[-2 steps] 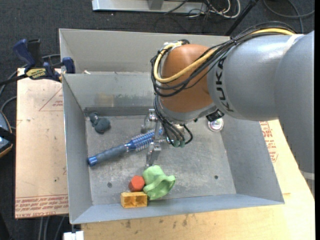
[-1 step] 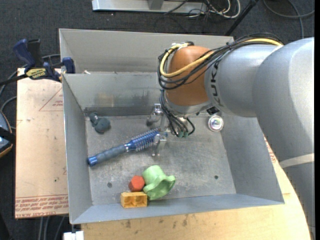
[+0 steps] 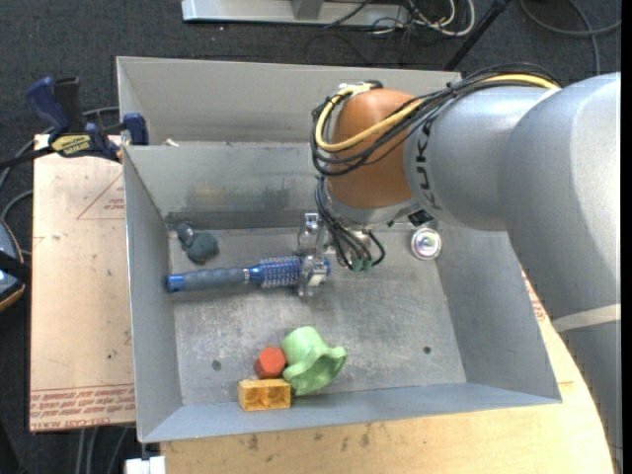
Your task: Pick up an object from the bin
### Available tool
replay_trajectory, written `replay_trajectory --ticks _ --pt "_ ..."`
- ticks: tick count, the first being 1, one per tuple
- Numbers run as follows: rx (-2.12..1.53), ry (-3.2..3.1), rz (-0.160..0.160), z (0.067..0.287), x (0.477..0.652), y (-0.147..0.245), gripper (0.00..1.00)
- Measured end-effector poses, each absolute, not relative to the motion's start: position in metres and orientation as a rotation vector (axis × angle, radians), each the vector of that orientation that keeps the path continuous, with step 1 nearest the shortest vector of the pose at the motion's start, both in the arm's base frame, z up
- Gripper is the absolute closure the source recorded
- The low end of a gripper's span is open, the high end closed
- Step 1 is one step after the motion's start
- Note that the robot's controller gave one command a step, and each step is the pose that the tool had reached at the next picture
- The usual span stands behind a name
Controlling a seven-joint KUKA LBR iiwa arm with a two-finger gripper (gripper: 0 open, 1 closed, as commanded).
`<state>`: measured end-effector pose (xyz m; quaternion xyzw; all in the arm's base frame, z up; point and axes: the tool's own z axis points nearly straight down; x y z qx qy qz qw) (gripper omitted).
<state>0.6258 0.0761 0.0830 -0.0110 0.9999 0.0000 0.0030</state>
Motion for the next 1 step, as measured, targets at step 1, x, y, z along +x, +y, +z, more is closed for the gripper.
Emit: replay_trajectory --ticks 1 --pt "-0.078 3.131 0.001 0.2408 0.6233 0.0632 1.00"
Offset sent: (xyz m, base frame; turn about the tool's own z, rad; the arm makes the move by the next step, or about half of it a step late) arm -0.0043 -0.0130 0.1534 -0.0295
